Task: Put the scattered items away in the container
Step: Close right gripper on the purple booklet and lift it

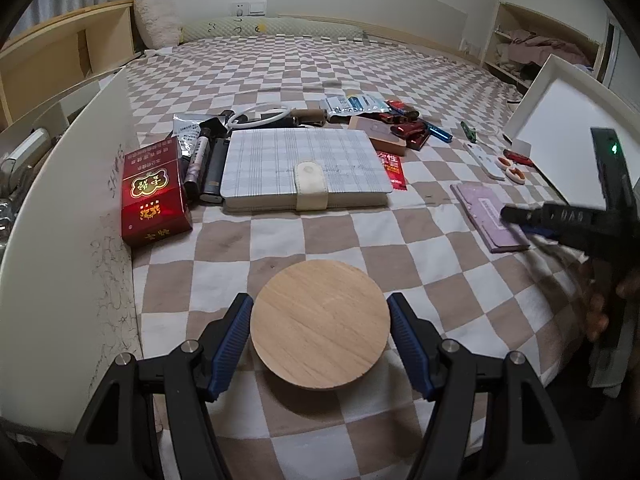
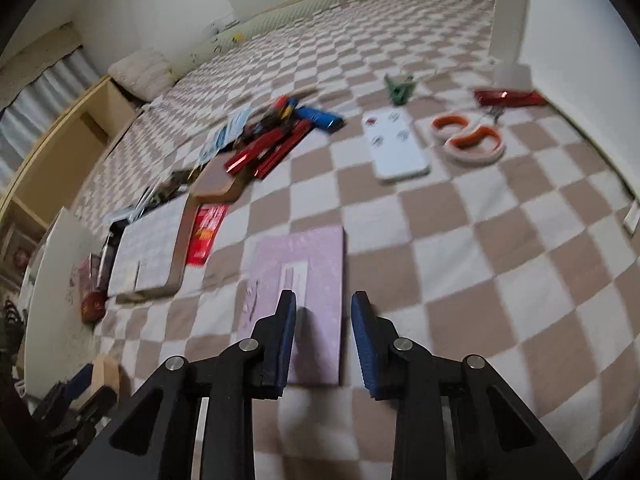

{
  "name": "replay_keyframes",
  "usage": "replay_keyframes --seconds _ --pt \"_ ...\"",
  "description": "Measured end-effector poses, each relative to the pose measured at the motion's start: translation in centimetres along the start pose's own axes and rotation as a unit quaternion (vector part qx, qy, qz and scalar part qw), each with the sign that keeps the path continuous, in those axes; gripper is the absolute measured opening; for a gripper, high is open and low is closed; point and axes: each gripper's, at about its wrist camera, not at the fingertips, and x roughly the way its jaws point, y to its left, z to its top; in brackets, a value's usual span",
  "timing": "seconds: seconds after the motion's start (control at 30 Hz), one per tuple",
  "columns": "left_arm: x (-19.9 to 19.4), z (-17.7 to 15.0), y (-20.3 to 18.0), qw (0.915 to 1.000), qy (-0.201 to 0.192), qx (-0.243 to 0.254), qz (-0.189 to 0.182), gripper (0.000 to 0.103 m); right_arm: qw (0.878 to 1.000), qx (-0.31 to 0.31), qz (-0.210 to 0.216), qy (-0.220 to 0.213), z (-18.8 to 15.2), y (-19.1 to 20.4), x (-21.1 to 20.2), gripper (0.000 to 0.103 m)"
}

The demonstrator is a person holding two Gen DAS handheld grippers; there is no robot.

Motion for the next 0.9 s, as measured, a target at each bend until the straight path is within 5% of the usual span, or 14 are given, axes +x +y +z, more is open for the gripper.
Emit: replay_keyframes --seconds 0.07,0.1,0.13,0.2,0.53,0.57,0.63,0.8,0.9 --pt "-0.2 0.0 0.0 1.0 -0.002 0.001 -0.001 0.068 1.0 -0.018 -0.017 -0.004 -0.2 0.7 0.0 0.034" --pt "-0.3 0.0 -0.1 1.0 -0.004 0.002 -0.002 0.068 0.999 -0.02 -0.024 -0.011 -0.3 1.0 -0.2 0.045" --pt "-0.4 -0.1 -0.1 1.0 -0.005 0.002 -0.002 0.068 0.999 -0.018 -0.029 -0.016 -0.3 1.1 -0.3 0.078" --pt "-0.5 -0.1 -0.2 1.0 -0.006 0.001 -0.003 0.068 0.998 -0.027 -0.04 -0.031 -0.5 1.9 -0.8 0.103" --pt "0.6 -0.6 -0.4 0.9999 0.003 0.004 0.009 0.068 0.978 -0.165 -0.124 -0.003 -1.7 5.9 2.9 0.099" --pt "0.7 -0.7 -0.4 0.9999 0.005 0.005 0.01 0.068 0.979 -0.166 -0.118 -0.006 -1.8 5.8 2.7 0.095" --pt "0.9 -0.9 -0.4 0.9999 0.003 0.007 0.011 0.068 0.982 -0.157 -0.108 -0.006 -1.5 5.5 2.4 0.071" --pt "0.9 -1.0 -0.5 0.9999 0.0 0.009 0.011 0.068 0.992 -0.108 -0.062 -0.004 -1.2 3.8 1.2 0.07" --pt "0.5 -0.8 -0.5 1.0 0.001 0.005 0.004 0.068 0.998 -0.056 0.003 0.002 -0.8 2.7 -0.2 0.07"
